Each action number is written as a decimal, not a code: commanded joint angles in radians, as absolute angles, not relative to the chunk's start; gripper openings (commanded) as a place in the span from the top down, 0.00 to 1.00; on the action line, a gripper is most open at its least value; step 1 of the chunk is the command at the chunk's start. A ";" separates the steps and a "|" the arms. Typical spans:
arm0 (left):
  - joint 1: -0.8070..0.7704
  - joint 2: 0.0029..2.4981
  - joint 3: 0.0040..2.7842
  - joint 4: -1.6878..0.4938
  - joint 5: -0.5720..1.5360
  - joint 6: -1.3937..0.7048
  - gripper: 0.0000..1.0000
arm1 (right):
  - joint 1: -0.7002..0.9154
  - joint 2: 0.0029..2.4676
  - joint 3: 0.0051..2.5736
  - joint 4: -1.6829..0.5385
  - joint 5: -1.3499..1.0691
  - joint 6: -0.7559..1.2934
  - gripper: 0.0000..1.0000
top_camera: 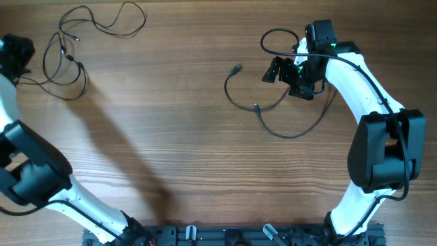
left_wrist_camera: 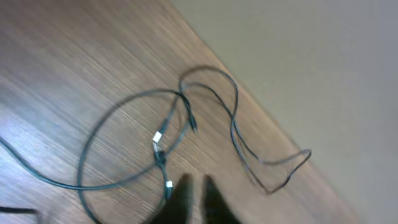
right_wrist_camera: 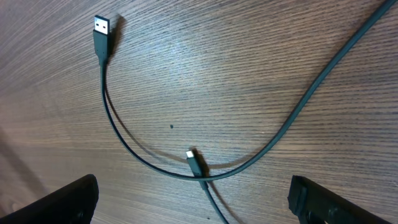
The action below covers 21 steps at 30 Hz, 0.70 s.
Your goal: Untangle cables
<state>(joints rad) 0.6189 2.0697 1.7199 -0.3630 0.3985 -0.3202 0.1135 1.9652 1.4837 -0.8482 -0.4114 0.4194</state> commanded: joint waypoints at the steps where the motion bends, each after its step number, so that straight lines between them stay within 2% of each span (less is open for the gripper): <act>1: 0.498 2.125 1.718 -0.424 0.101 -0.233 0.96 | 0.115 1.973 1.483 -0.855 -0.427 0.424 0.00; 3: 0.458 2.175 1.718 -0.441 0.007 -0.202 0.96 | 0.115 1.973 1.483 -0.857 -0.427 0.419 0.00; 6: 0.422 2.236 1.718 -0.437 0.002 -0.128 0.96 | 0.115 1.973 1.483 -0.860 -0.427 0.419 0.00; 10: 0.421 2.271 1.718 -0.406 -0.136 -0.122 0.96 | 0.115 1.973 1.483 -0.865 -0.427 0.418 0.00; 14: 0.435 2.278 1.718 -0.405 -0.136 -0.123 0.96 | 0.115 1.973 1.483 -0.852 -0.427 0.420 0.00; 21: 0.434 2.339 1.718 -0.427 -0.021 -0.123 0.96 | 0.115 1.973 1.483 -0.867 -0.427 0.419 0.00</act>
